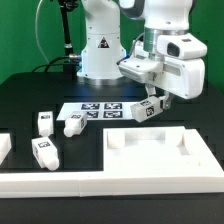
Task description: Assemble one leg
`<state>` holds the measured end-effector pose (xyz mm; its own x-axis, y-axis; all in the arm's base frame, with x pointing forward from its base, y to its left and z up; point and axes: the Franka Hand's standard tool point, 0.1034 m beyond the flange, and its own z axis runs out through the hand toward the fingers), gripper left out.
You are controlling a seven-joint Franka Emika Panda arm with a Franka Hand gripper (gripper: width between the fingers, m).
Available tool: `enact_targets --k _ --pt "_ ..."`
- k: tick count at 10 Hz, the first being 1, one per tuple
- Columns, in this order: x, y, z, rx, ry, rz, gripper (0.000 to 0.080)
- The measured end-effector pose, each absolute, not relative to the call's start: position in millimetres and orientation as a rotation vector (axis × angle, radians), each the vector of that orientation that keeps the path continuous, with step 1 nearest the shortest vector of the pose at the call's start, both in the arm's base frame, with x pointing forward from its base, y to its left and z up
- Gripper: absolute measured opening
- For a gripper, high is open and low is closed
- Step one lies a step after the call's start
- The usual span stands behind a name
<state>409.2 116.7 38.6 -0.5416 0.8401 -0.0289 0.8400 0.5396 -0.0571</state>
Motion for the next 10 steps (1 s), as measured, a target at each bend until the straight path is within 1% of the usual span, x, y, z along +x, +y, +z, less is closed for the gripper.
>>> enact_targets --k 1,2,5,6,7,8,9,10 --pt "408.9 123.6 38.2 -1.517 -2.786 -0.008 0.0284" --pt "403.6 118.7 35.8 -1.527 -2.772 0.006 0.0284" --pt "402.3 121.3 34.2 -1.492 -2.798 -0.011 0.0284" --pt "390.9 130.6 29.4 -1.384 -2.858 -0.044 0.0284" --pt "383.9 141.4 30.2 -1.292 -2.919 -0.112 0.0284" --pt "382.7 137.1 31.9 -1.196 -2.963 -0.107 0.0284" --pt "389.3 126.1 37.5 -1.213 -2.959 -0.105 0.0284" --pt "387.6 127.5 36.1 -1.249 -2.937 -0.110 0.0284"
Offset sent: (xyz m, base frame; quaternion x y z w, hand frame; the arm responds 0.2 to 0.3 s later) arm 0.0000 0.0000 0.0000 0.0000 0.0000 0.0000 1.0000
